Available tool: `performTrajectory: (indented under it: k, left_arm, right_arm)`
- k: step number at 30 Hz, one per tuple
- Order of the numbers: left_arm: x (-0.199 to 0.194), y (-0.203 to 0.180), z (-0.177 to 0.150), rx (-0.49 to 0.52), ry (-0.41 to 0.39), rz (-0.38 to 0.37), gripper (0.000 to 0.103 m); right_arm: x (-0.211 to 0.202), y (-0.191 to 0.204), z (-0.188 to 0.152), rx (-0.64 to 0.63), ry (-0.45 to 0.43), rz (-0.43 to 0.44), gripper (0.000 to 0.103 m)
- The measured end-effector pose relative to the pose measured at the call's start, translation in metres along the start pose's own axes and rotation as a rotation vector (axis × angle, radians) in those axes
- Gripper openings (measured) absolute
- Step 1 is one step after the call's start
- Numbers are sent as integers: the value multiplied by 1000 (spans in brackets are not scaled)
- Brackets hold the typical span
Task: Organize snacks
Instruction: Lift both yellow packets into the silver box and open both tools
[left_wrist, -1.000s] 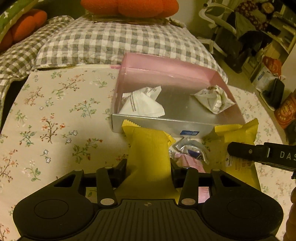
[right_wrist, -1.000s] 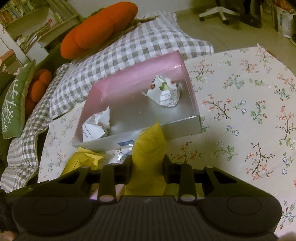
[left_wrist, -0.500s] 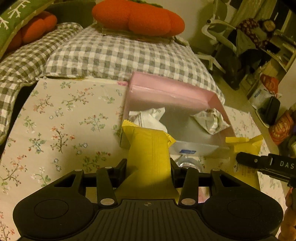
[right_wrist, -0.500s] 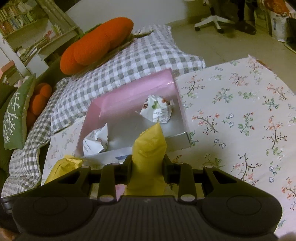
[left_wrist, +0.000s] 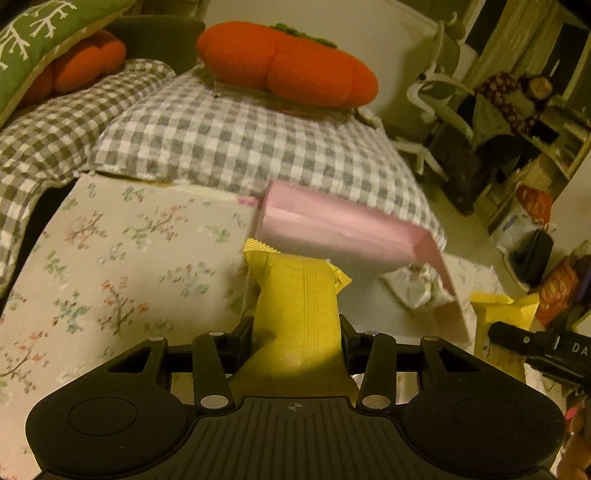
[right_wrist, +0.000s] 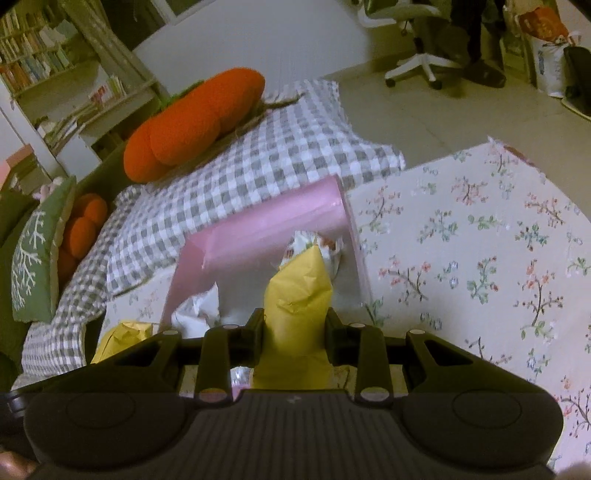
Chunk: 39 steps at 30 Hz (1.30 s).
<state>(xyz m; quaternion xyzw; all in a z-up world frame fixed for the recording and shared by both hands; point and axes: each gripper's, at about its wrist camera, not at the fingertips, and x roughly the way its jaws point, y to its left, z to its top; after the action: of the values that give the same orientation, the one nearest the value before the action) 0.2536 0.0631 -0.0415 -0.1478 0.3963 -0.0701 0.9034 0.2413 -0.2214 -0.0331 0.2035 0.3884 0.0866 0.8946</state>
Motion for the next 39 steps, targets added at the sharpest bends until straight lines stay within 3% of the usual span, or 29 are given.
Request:
performTrajectory:
  k: [10,16,28,30,34,39]
  left_arm:
    - [25,-35,16,14,-47,-105,42]
    - [52,-47,26,13,-56,-113,42]
    - [85,-40,18,18,-77,-113,43]
    - [86,-42,17,38,-87,-103,44]
    - [84,-41,19,45,-93,-98,57]
    - [72,-29,27,-10,-108,-91,59]
  right_arm:
    - [14,8,21,-7,-68,35,29]
    - [28,21,31,-39,-108,54,29]
    - [64,36,30,-75,-74,39,29]
    - [67,36,29,-76,-68,32,29]
    - [69,34,28,-72,-57,35,30]
    - [60,31,30,-56,-85,28,37]
